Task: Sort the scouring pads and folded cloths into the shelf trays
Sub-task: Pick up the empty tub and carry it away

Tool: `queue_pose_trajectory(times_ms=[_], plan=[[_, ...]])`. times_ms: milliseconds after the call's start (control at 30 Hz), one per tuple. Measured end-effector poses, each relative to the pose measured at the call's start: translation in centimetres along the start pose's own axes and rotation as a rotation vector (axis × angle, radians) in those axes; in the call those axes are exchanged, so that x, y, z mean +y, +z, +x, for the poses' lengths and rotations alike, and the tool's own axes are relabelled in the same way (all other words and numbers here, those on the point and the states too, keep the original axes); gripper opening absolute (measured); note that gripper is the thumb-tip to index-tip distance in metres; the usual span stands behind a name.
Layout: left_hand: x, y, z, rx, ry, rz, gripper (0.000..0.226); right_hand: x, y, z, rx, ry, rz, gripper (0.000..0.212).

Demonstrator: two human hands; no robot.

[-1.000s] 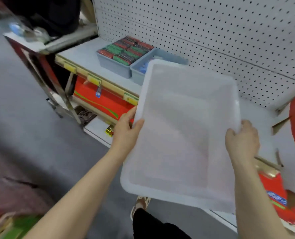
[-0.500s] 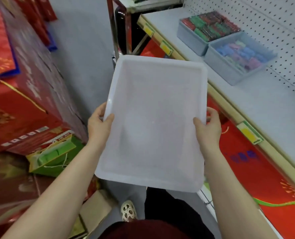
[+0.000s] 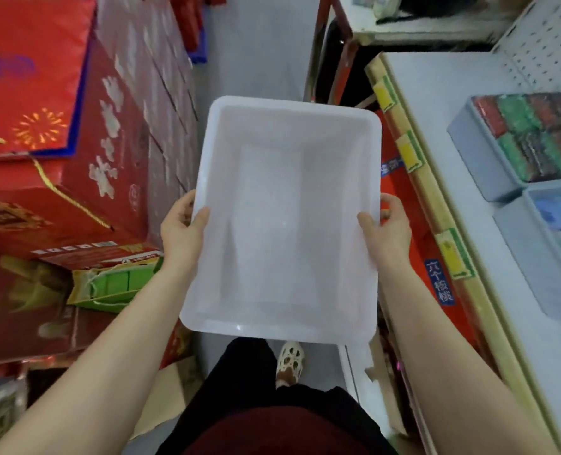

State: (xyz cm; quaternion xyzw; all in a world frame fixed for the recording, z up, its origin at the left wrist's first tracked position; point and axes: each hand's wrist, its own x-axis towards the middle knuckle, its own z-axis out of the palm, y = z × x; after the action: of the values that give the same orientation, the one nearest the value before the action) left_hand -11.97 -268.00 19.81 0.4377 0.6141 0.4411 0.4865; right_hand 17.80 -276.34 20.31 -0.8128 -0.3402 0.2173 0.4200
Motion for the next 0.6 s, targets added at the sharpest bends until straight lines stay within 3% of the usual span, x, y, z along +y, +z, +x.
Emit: queue_pose_trajectory(times_ms=[267, 600], plan=[[3.1, 4.2, 11.7, 0.141, -0.033, -0.041, 0.042, -6.2, 7.9, 14.8, -0.104, -0.1, -0.035, 0.042], [7.9, 8.4, 35.3, 0.185, -0.07, -0.039, 0.043, -17.1, 20.4, 34.7, -0.147, -0.086, -0.09, 0.041]])
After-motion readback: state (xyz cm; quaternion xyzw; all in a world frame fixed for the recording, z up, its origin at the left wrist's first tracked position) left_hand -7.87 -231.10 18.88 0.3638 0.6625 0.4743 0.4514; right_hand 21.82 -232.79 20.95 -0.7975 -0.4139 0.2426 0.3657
